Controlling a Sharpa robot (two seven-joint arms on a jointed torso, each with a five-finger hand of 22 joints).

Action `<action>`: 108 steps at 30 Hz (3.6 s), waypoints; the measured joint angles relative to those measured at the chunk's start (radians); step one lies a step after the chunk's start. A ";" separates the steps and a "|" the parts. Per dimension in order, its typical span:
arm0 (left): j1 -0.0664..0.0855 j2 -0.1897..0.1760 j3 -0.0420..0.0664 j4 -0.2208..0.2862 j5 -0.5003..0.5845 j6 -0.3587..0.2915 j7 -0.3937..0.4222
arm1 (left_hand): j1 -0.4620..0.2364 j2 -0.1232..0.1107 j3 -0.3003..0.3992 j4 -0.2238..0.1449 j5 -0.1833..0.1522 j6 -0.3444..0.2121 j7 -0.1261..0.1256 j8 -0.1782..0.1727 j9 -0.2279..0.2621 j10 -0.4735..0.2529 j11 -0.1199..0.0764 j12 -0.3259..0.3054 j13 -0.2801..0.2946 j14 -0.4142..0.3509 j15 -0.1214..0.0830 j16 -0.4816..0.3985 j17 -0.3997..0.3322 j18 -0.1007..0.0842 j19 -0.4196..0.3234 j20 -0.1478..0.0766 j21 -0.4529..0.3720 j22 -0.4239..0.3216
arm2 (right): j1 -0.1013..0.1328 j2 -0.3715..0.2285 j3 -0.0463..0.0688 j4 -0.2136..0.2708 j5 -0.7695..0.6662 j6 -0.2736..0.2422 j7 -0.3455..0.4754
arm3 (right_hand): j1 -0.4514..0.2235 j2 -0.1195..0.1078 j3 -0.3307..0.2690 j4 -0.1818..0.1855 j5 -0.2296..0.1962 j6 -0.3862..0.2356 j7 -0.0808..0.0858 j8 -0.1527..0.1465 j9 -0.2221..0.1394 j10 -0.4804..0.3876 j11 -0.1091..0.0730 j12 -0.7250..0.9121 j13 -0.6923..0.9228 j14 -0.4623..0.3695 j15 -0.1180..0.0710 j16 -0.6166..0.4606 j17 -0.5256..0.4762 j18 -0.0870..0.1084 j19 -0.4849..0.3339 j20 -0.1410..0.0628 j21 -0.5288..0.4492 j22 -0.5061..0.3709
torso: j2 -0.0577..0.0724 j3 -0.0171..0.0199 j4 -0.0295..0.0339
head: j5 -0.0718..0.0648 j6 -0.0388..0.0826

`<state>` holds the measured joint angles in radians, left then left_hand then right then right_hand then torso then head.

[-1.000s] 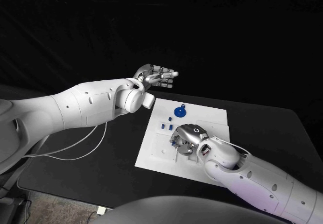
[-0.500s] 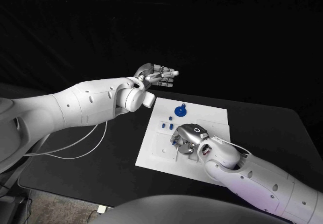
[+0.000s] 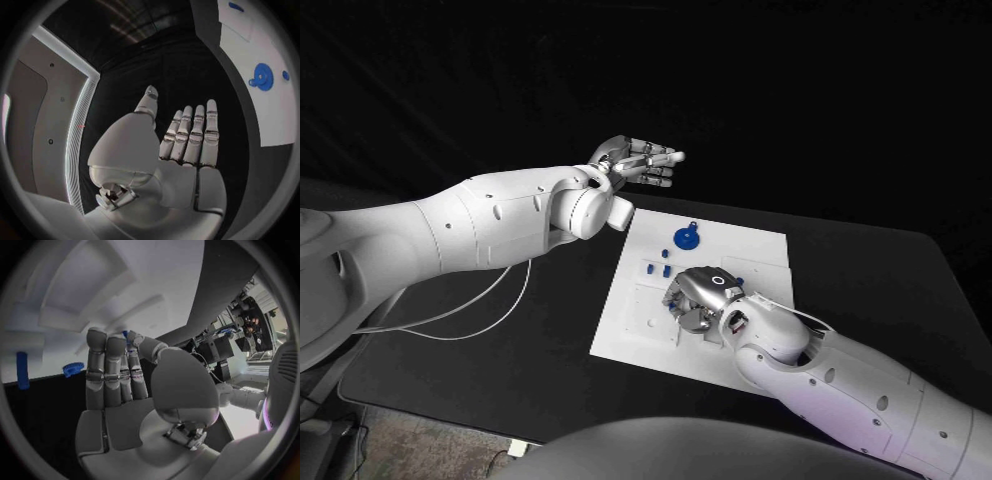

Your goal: Assemble the parts on the task board

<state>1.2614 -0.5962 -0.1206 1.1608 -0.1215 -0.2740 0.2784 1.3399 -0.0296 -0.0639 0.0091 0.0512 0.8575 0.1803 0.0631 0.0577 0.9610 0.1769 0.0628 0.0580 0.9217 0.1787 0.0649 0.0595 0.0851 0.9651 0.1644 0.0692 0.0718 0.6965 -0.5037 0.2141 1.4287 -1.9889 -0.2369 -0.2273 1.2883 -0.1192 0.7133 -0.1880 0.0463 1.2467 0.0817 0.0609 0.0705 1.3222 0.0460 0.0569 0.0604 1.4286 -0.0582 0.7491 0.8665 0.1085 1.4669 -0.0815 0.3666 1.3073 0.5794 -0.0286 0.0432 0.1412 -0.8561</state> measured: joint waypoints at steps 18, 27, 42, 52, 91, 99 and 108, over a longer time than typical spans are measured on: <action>0.000 0.003 0.000 -0.003 0.000 0.006 -0.005 | 0.000 0.000 0.000 0.000 0.000 -0.007 0.000 0.000 0.000 -0.004 0.003 0.000 0.000 -0.008 0.000 -0.004 0.000 0.000 0.000 0.000 0.000 0.000 | 0.000 0.005 -0.020 -0.006 -0.004 -0.024 -0.005 | -0.037 -0.072 -0.183 -0.005 0.020 -0.121 0.018 0.006 -0.006 -0.204 0.041 0.011 0.000 -0.013 0.034 -0.007 -0.023 0.045 0.000 0.033 -0.089 -0.044 | 0.000 0.0004 -0.0006 | 0.001 -0.005; 0.000 -0.001 0.000 -0.002 0.000 0.009 -0.008 | 0.000 0.000 0.000 0.007 0.000 -0.007 0.000 0.000 0.000 -0.004 0.003 0.000 0.000 -0.008 0.000 -0.004 0.000 0.000 0.000 0.000 0.000 0.000 | -0.004 -0.027 -0.024 0.020 0.015 -0.061 -0.007 | 0.051 -0.096 -0.379 0.055 0.043 -0.167 0.000 0.006 -0.006 -0.306 0.070 0.016 -0.001 -0.023 0.055 0.001 -0.086 0.064 0.002 0.055 -0.127 -0.108 | 0.000 0.0016 -0.0012 | 0.000 -0.002; 0.000 -0.015 0.000 0.004 0.000 0.012 -0.010 | 0.000 0.000 0.000 0.007 0.000 -0.007 0.000 0.000 0.000 -0.003 0.003 0.000 0.000 -0.007 0.000 -0.004 0.000 0.000 0.000 0.000 0.000 0.000 | -0.005 -0.168 0.121 0.124 0.076 -0.093 -0.015 | -0.011 -0.082 -0.252 0.010 0.058 -0.132 0.018 0.006 -0.006 -0.151 0.028 0.010 -0.001 0.000 0.034 0.021 -0.105 0.066 0.000 0.038 -0.061 -0.128 | -0.001 0.0014 -0.0036 | -0.026 0.018; 0.000 -0.039 0.000 0.022 0.000 0.012 -0.009 | 0.000 0.000 0.000 0.007 0.000 -0.007 0.000 0.000 0.000 -0.004 0.003 0.000 0.000 -0.007 0.000 -0.004 0.000 0.000 0.000 0.000 0.000 0.000 | -0.004 -0.224 0.199 0.076 0.130 0.002 -0.028 | 0.068 -0.089 -0.560 0.136 0.136 -0.196 -0.011 0.005 -0.007 -0.254 0.054 0.010 0.000 -0.016 0.049 0.021 -0.123 0.062 0.000 0.050 -0.076 -0.167 | 0.000 0.0019 -0.0024 | -0.042 0.026; -0.002 -0.031 0.000 0.005 0.000 0.020 -0.010 | 0.000 0.000 0.000 0.007 0.000 -0.007 0.000 0.000 0.000 -0.004 0.003 0.000 0.000 -0.007 0.000 -0.004 0.001 0.000 0.000 0.000 0.000 0.000 | -0.005 -0.172 0.179 -0.006 0.083 0.125 -0.021 | -0.021 -0.043 -0.132 -0.010 0.018 -0.105 0.015 0.005 -0.006 -0.059 0.002 0.011 -0.001 0.002 0.022 0.027 -0.116 0.039 0.002 0.022 -0.016 -0.180 | 0.000 0.0013 0.0001 | -0.039 0.015; -0.002 -0.030 0.000 0.002 0.000 0.023 -0.013 | 0.000 0.000 0.000 0.007 0.000 -0.007 0.000 0.000 0.000 -0.003 0.003 0.000 0.000 -0.007 0.000 -0.004 0.001 0.000 0.000 0.000 0.000 0.000 | -0.005 -0.175 0.178 -0.005 0.067 0.125 -0.027 | -0.021 -0.043 -0.089 -0.004 0.012 -0.079 0.017 0.005 -0.006 -0.059 0.002 0.011 -0.001 0.006 0.019 0.027 -0.112 0.037 -0.002 0.019 -0.012 -0.172 | 0.000 0.0013 -0.0002 | -0.039 0.013; -0.002 -0.030 0.000 0.002 0.000 0.026 -0.017 | 0.000 0.000 0.000 0.007 0.000 -0.007 0.000 0.000 0.000 -0.004 0.003 0.000 0.000 -0.007 0.000 -0.004 0.001 0.000 0.000 0.000 0.000 0.000 | -0.005 -0.174 0.177 0.006 0.053 0.107 -0.029 | -0.022 -0.014 -0.077 0.003 0.004 0.008 -0.001 0.000 -0.002 0.011 -0.007 0.006 -0.001 0.010 -0.003 0.026 -0.107 0.013 -0.002 -0.002 0.017 -0.156 | 0.000 0.0009 0.0001 | -0.039 0.010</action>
<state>1.2597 -0.6261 -0.1208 1.1629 -0.1213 -0.2482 0.2618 1.3401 -0.0295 -0.0636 0.0157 0.0511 0.8501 0.1802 0.0631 0.0578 0.9575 0.1804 0.0628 0.0580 0.9147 0.1788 0.0612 0.0600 0.0851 0.9651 0.1644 0.0692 0.0718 0.6912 -0.6778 0.3915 1.4343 -1.9357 -0.1295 -0.2564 1.2665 -0.1332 0.6367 -0.1847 0.0501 1.2548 0.0812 0.0608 0.0682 1.3335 0.0394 0.0634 0.0594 1.4382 -0.0612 0.7754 0.7597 0.1212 1.4651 -0.0840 0.3832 1.1510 0.5795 -0.0277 0.0433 0.1024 -0.8460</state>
